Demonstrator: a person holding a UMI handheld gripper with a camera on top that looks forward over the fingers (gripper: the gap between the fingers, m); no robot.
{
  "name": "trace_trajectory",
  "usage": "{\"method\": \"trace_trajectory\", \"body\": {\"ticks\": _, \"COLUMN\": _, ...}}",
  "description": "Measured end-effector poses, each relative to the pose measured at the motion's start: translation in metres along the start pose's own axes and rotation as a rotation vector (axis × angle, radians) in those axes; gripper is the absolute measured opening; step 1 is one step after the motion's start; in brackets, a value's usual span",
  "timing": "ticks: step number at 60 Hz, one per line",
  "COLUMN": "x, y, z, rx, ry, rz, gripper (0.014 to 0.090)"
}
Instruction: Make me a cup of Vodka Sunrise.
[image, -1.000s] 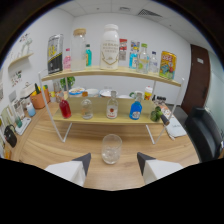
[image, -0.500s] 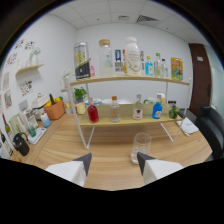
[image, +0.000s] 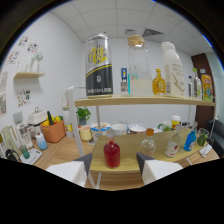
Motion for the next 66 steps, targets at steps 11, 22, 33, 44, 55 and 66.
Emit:
{"method": "trace_trajectory", "body": {"ticks": 11, "x": -0.005, "y": 0.004, "z": 0.046, "rx": -0.001, "ry": 0.014, "rz": -0.015, "gripper": 0.0653}}
{"method": "trace_trajectory", "body": {"ticks": 22, "x": -0.003, "y": 0.013, "z": 0.066, "rx": -0.029, "ry": 0.027, "rz": -0.024, "gripper": 0.0387}}
{"method": "trace_trajectory", "body": {"ticks": 33, "x": -0.003, "y": 0.014, "z": 0.065, "rx": -0.039, "ry": 0.016, "rz": -0.041, "gripper": 0.0351}}
{"method": "trace_trajectory", "body": {"ticks": 44, "x": -0.005, "y": -0.001, "z": 0.042, "rx": -0.003, "ry": -0.01, "rz": -0.071, "gripper": 0.0347}}
{"method": "trace_trajectory", "body": {"ticks": 55, "x": 0.019, "y": 0.005, "z": -0.002, "rx": 0.003, "ry": 0.001, "rz": -0.044, "gripper": 0.0346}}
{"method": "trace_trajectory", "body": {"ticks": 66, "x": 0.055, "y": 0.061, "z": -0.023, "rx": -0.065, "ry": 0.016, "rz": 0.01, "gripper": 0.0344}}
